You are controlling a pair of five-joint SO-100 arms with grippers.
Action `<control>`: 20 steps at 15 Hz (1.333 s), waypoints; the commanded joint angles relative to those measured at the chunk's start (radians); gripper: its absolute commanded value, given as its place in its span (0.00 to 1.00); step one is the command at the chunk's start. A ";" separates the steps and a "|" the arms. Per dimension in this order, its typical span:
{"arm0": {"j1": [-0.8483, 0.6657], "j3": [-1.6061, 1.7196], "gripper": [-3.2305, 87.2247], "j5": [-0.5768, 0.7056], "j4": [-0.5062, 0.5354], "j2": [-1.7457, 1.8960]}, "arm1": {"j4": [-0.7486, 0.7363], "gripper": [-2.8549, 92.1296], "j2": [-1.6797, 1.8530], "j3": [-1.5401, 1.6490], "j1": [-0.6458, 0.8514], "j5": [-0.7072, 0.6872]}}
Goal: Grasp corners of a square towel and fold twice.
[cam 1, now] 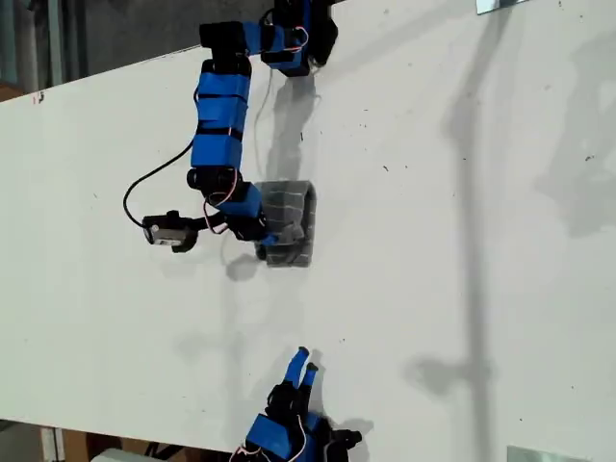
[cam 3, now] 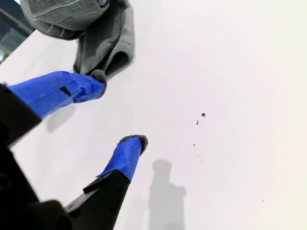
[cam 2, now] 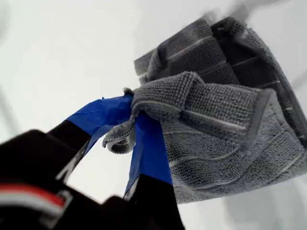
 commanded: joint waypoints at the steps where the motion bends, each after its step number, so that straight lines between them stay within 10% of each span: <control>1: 0.003 0.002 0.28 0.009 -0.005 0.002 | -0.051 0.40 0.048 -0.091 -0.032 -0.066; 8: 0.002 0.003 0.28 0.012 -0.002 0.015 | 0.149 0.50 1.006 0.331 0.189 -0.074; 14: -0.029 0.069 0.25 0.046 -0.040 0.046 | -0.069 0.51 2.077 1.493 0.032 0.247; 20: -0.101 0.069 0.24 0.063 -0.038 0.052 | 0.049 0.37 2.074 1.647 -0.048 0.607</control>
